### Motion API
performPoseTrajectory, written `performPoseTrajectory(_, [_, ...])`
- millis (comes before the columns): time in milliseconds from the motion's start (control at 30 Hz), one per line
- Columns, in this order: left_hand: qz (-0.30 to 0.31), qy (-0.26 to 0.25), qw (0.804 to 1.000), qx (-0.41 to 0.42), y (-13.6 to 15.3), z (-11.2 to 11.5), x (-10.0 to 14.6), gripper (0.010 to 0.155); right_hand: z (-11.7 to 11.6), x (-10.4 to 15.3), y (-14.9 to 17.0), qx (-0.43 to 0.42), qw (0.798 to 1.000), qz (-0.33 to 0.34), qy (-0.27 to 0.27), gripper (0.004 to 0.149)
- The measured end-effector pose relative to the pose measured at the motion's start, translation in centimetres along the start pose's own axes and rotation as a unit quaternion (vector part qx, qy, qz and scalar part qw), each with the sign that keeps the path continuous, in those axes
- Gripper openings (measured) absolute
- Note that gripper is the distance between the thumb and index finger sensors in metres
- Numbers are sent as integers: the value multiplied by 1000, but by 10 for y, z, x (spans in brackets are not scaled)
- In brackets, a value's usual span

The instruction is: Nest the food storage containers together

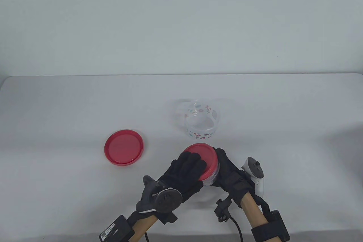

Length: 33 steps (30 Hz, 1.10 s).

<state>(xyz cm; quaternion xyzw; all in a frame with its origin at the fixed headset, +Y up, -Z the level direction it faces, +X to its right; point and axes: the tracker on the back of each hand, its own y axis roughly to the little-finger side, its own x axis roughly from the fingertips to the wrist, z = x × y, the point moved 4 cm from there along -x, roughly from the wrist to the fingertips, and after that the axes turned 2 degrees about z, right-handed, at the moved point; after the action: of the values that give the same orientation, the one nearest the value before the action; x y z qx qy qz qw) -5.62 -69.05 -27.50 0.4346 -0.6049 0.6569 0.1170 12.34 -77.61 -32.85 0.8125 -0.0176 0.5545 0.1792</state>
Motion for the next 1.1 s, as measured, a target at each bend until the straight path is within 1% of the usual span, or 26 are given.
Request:
performPoseTrajectory(233, [0, 28, 999, -45, -7, 8, -2, 62, 1, 3, -2, 16, 999, 22, 40, 72])
performPoseTrajectory(433, [-2, 35, 998, -45, -7, 9, -2, 62, 0, 2, -1, 17, 999, 26, 35, 71])
performPoseTrajectory(567, [-15, 52, 998, -42, -7, 13, -4, 62, -2, 4, -2, 39, 997, 42, 53, 71])
performPoseTrajectory(633, [-23, 53, 998, -36, -5, 15, -4, 62, -3, 6, -3, 64, 994, 53, 70, 71])
performPoseTrajectory(700, [-29, 57, 998, -26, -4, 16, -4, 62, -3, 6, -5, 78, 993, 57, 74, 71])
performPoseTrajectory(867, [-28, 65, 997, -2, 1, 15, -3, 61, -1, 6, -6, 78, 993, 60, 69, 71])
performPoseTrajectory(967, [-10, 95, 995, 33, 6, 16, -3, 60, 6, 5, -7, 68, 994, 51, 66, 72])
performPoseTrajectory(1067, [37, 125, 991, 30, 8, 11, -4, 59, 9, 3, -10, 64, 997, 35, 22, 74])
performPoseTrajectory(1100, [47, 133, 989, 35, 8, 9, -4, 59, 8, 2, -11, 60, 998, 28, -3, 74])
